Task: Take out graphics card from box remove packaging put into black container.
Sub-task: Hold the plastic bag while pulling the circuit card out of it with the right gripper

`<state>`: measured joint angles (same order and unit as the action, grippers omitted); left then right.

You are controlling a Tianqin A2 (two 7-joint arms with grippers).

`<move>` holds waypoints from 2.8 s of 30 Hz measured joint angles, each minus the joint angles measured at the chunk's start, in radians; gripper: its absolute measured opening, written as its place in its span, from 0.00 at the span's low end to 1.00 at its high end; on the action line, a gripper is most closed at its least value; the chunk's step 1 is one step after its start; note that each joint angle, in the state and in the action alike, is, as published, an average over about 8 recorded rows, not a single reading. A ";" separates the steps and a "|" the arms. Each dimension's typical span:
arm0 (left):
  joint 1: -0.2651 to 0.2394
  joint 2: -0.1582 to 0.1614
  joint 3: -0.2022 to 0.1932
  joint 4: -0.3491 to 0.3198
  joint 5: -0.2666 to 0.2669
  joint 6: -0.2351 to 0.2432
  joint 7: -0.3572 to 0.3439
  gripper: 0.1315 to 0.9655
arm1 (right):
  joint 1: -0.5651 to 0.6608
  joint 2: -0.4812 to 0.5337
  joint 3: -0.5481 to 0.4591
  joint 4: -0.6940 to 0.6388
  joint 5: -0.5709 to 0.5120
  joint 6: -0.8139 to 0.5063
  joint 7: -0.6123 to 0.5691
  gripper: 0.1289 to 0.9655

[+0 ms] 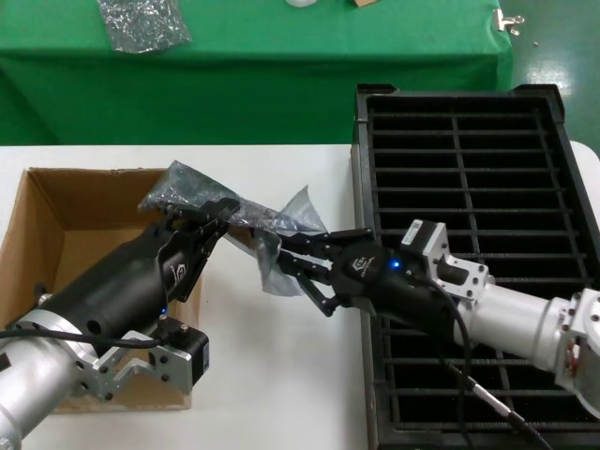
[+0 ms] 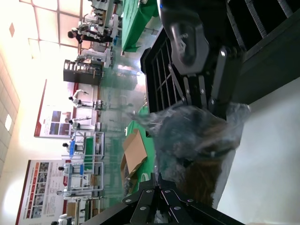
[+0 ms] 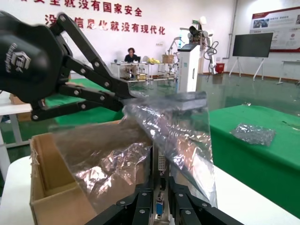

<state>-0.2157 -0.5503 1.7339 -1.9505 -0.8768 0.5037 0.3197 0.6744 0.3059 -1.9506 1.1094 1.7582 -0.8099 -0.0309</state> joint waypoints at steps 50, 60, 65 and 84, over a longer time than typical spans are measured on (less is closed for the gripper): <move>0.000 0.000 0.000 0.000 0.000 0.000 0.000 0.01 | -0.092 0.145 -0.033 0.226 -0.065 0.040 0.117 0.01; 0.000 0.000 0.000 0.000 0.000 0.000 0.000 0.01 | -0.091 0.128 -0.030 0.209 -0.059 0.043 0.088 0.05; 0.000 0.000 0.000 0.000 0.000 0.000 0.000 0.01 | -0.087 0.118 -0.029 0.200 -0.054 0.041 0.075 0.12; 0.000 0.000 0.000 0.000 0.000 0.000 0.000 0.01 | -0.046 0.041 -0.031 0.114 -0.040 0.055 0.044 0.24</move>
<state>-0.2157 -0.5503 1.7339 -1.9505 -0.8768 0.5037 0.3197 0.6282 0.3467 -1.9815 1.2235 1.7178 -0.7552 0.0135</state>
